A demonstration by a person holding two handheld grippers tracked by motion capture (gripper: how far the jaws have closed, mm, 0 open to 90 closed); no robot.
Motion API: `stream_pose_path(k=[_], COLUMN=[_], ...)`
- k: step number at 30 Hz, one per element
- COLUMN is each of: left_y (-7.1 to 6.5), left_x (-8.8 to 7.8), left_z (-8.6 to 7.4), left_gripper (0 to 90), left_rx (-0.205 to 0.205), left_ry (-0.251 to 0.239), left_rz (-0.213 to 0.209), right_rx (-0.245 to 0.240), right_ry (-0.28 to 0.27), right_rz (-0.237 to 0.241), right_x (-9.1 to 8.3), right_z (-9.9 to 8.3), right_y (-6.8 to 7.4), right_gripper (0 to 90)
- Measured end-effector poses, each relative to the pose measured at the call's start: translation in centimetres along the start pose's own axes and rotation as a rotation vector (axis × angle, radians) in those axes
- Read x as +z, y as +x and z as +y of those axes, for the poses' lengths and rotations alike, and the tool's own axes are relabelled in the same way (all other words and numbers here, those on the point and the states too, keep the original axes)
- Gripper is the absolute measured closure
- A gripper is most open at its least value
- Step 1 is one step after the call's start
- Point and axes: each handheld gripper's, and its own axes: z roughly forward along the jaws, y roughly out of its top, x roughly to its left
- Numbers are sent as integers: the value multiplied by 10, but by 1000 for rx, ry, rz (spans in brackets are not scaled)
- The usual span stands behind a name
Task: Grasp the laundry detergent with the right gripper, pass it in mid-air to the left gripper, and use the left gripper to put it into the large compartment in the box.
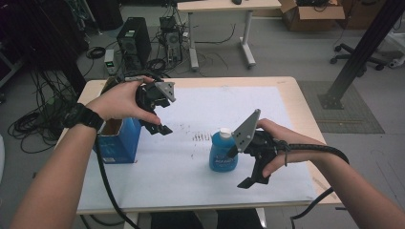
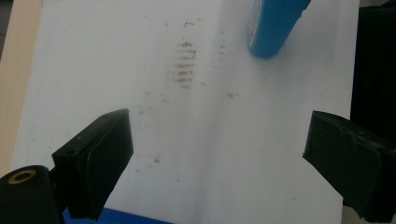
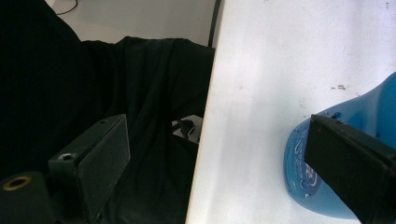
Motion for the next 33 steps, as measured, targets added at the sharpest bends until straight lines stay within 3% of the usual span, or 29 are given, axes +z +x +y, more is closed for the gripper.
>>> stream_pose_path(k=[8, 22, 33], left_y=[0, 2, 0], left_x=[-5, -3, -5], left_z=[1, 1, 1], left_gripper=[84, 76, 78], left_rx=[0, -5, -20], left_ry=[-1, -1, -1], left_rz=[5, 9, 14], right_rx=[-7, -38, -64], right_ry=[2, -42, -151], right_rz=[3, -6, -2], right_x=[-2, -14, -33], right_z=[3, 7, -1], right_y=[2, 2, 0], right_gripper=[69, 68, 68])
